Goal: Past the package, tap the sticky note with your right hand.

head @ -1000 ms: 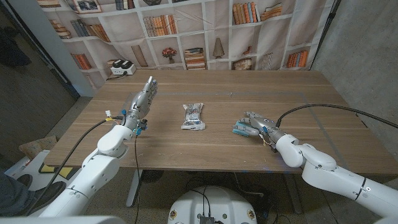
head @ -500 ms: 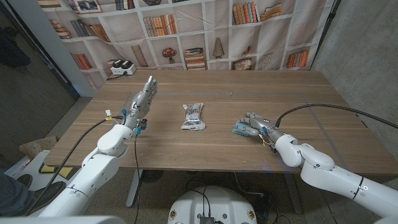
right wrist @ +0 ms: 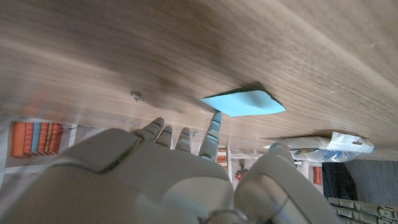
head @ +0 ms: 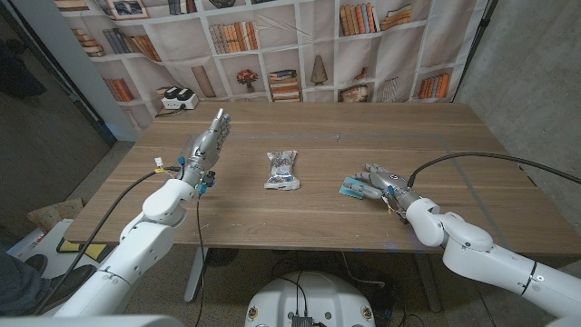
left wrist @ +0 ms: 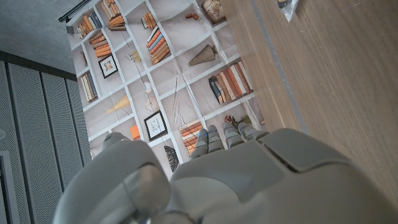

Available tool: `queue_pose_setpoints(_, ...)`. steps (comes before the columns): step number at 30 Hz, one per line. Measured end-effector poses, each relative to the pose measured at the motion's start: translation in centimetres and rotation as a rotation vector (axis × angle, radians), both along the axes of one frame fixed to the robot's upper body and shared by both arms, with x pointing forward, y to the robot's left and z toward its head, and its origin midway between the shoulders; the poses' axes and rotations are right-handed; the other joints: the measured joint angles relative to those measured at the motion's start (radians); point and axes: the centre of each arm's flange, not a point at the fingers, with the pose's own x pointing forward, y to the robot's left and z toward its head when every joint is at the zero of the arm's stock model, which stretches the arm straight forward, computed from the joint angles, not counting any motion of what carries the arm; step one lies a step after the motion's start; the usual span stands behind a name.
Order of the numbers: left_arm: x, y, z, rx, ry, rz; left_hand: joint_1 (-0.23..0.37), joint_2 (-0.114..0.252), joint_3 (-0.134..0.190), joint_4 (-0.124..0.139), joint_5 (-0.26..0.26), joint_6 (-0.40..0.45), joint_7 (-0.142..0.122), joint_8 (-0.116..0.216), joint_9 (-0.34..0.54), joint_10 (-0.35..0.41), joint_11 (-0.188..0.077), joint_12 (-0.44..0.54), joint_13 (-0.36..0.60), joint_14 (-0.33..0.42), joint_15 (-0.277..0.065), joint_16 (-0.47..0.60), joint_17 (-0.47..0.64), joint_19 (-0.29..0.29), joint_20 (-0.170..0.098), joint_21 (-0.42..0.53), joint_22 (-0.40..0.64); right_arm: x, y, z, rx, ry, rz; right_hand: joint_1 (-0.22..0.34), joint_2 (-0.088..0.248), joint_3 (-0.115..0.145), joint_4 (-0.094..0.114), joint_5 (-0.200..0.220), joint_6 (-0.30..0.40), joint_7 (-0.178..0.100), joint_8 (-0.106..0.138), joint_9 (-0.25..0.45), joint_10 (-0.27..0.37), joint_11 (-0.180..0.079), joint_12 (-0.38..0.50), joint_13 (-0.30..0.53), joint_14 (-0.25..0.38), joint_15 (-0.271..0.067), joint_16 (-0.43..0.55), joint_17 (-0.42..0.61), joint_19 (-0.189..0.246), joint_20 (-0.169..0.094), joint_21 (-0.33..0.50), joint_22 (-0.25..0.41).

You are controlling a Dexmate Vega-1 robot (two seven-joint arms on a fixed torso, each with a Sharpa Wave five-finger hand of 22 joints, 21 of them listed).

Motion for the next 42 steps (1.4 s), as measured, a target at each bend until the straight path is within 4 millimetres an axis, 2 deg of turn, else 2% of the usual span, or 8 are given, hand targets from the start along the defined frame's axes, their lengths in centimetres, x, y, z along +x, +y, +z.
queue_pose_setpoints(19,0.7,-0.3,0.0,0.001,0.008,-0.012,0.003,0.003,-0.007,0.001,-0.007,0.000,0.000,0.000,0.000,0.000,0.000,0.000,0.000,0.000,0.000,0.000,0.000,0.000,0.000,0.000,0.000,-0.8,-0.2,-0.2,0.004,0.001,0.003,0.005,0.005,0.000,0.000,0.000,0.012,-0.013,0.000,0.000,0.013,-0.004,0.004,0.000,0.000,0.000,0.004,0.000,0.006,-0.005,0.006,0.000)
queue_pose_setpoints(27,0.6,-0.3,-0.4,-0.001,0.013,-0.011,0.004,0.004,-0.007,0.001,-0.007,0.000,0.000,0.000,0.000,0.000,0.000,0.000,0.000,0.000,0.000,-0.004,0.000,0.000,0.000,0.000,0.000,-0.7,-0.4,-0.5,0.004,0.007,-0.004,0.005,0.005,0.000,0.000,0.000,0.013,-0.013,0.000,0.000,0.022,-0.005,0.004,0.000,-0.001,-0.005,0.004,0.000,0.009,-0.002,0.006,0.000)
queue_pose_setpoints(32,0.4,-0.1,-0.5,-0.004,0.011,-0.006,0.004,0.004,-0.006,0.001,-0.007,0.000,0.000,0.000,0.000,0.002,-0.002,0.000,0.000,0.000,0.000,-0.004,0.000,0.000,0.000,0.000,0.000,-0.6,-0.7,-0.9,0.004,0.013,-0.018,0.005,0.005,-0.001,-0.010,0.000,0.029,-0.021,0.010,-0.002,0.031,-0.009,0.012,0.000,0.000,-0.006,0.004,0.000,0.015,-0.007,0.008,0.000)
queue_pose_setpoints(42,0.1,-0.2,-0.6,-0.004,0.010,-0.006,0.004,0.004,-0.010,-0.001,-0.007,0.000,0.000,0.000,0.000,0.002,-0.002,-0.007,0.000,0.000,0.000,-0.003,0.000,0.000,0.000,0.000,0.000,-0.7,-1.6,-1.5,0.013,0.021,-0.046,0.010,0.010,-0.001,-0.010,0.000,0.040,-0.032,0.010,-0.002,0.032,-0.010,0.012,0.000,0.000,-0.006,0.004,0.000,0.018,-0.011,0.010,0.000)
